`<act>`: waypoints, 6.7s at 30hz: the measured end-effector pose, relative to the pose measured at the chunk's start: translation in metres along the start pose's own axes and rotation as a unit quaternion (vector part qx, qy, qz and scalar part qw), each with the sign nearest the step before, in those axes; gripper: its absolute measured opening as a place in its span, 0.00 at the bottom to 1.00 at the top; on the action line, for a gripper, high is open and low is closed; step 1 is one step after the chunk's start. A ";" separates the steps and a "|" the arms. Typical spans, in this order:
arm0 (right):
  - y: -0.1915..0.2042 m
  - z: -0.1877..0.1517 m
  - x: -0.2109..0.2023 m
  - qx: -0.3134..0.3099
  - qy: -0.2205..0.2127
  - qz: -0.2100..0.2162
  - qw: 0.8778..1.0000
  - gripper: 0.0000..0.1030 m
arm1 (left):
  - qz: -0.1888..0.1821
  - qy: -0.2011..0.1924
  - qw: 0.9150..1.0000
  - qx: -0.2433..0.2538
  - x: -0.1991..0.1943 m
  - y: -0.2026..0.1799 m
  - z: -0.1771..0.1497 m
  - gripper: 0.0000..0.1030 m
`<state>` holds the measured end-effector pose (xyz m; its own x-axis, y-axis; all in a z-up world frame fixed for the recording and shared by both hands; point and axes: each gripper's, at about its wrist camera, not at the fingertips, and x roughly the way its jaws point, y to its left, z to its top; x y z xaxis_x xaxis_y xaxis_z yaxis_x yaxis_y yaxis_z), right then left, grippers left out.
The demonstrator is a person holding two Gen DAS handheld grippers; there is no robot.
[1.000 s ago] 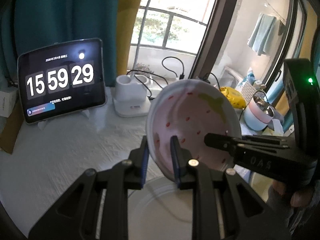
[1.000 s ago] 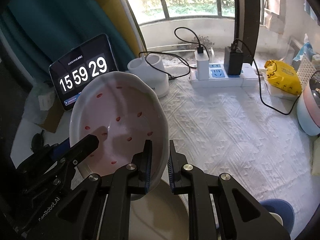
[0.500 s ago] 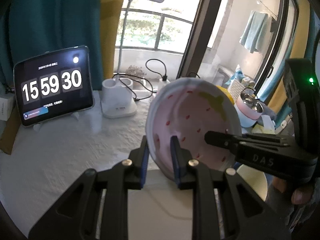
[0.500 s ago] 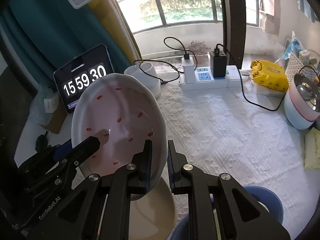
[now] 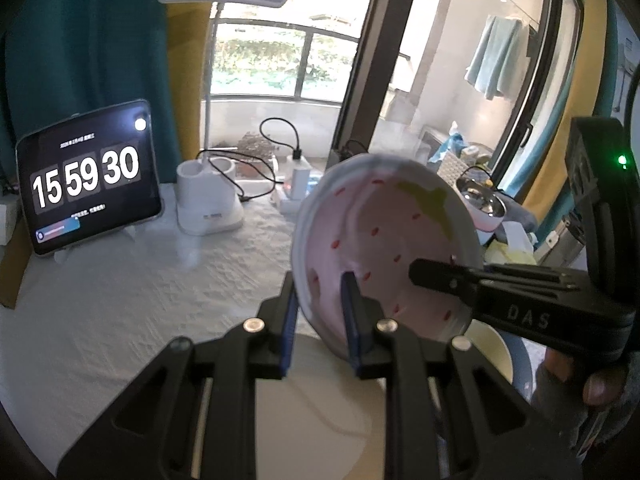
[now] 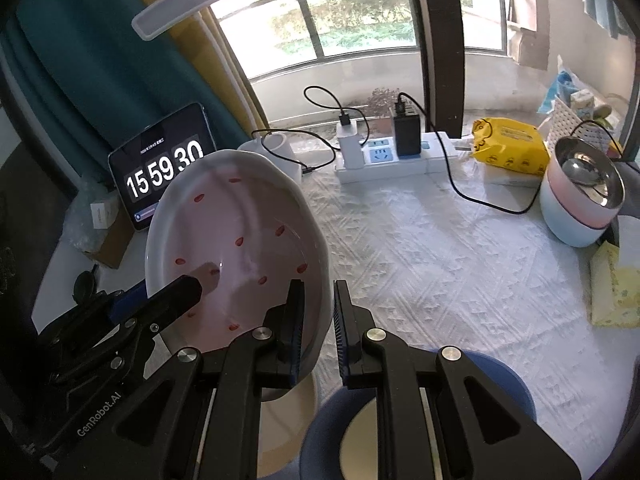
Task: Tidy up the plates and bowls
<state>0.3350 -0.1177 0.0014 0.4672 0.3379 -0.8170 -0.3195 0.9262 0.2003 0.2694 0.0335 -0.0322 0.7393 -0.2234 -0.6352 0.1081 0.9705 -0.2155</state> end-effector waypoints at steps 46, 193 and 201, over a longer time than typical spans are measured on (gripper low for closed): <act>-0.086 -0.063 -0.059 0.058 -0.016 -0.027 0.998 0.15 | -0.039 0.047 0.994 0.086 0.012 -0.106 -0.035 0.21; -0.144 -0.108 -0.043 0.075 0.014 -0.049 0.996 0.38 | 0.027 0.116 0.989 0.082 0.058 -0.081 -0.080 0.25; -0.149 -0.111 -0.037 0.107 0.002 -0.041 0.993 0.35 | 0.030 0.101 0.989 0.102 0.057 -0.091 -0.083 0.10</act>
<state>0.2739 -0.2869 -0.0577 0.4817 0.2600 -0.8369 -0.0978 0.9650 0.2435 0.2465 -0.0752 -0.1098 0.6031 -0.1583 -0.7818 0.2156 0.9760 -0.0313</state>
